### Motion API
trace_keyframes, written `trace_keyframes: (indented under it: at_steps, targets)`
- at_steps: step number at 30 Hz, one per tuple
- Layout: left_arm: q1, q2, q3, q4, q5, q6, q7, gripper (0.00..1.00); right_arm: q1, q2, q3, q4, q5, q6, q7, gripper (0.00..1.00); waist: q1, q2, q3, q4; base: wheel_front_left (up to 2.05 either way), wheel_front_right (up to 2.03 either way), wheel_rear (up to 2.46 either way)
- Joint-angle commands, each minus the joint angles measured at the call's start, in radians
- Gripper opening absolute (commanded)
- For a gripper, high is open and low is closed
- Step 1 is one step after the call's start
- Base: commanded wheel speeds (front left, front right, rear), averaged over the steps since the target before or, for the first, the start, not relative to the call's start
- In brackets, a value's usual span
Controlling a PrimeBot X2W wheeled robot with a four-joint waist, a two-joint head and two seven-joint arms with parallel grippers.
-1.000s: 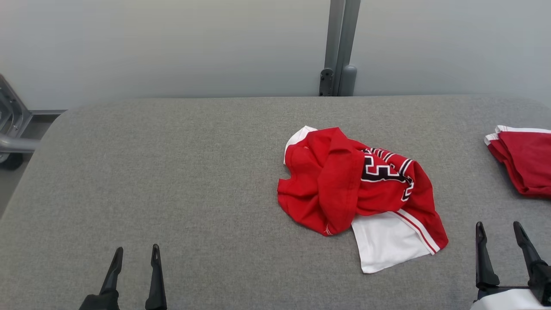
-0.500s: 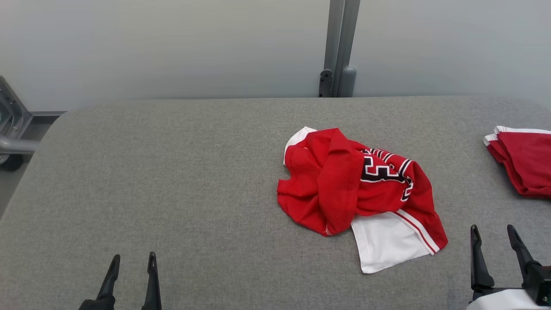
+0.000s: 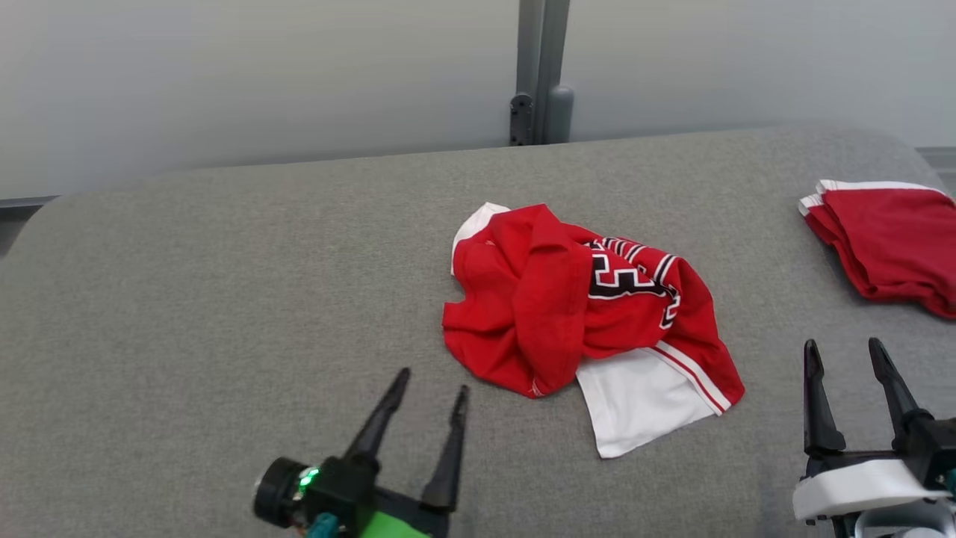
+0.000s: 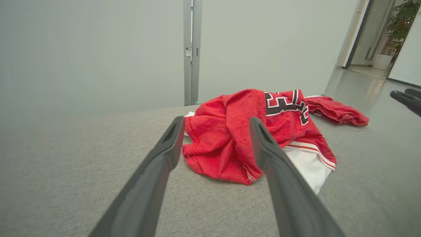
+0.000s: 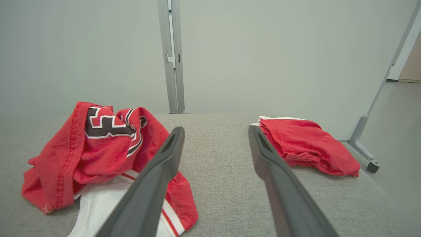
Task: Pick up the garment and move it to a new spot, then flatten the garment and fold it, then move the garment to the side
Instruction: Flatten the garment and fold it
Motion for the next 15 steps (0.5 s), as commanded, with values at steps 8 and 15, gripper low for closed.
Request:
trace_keyframes:
  at_steps: [8, 15]
  targets:
    - [-0.238, 0.003, -0.257, 0.228, -0.085, 0.088, 0.056, 1.0, -0.091, -0.001, 0.018, -0.014, 0.035, -0.001, -0.003, 1.0, 0.0, -0.0001, 0.197, -0.156, 0.0, 0.0, 0.0]
    - [-0.368, 0.004, -0.354, 0.388, -0.21, 0.181, 0.072, 1.0, -0.13, -0.001, 0.025, 0.003, 0.057, -0.001, -0.003, 1.0, 0.0, -0.0001, 0.262, -0.226, 0.0, 0.0, 0.0]
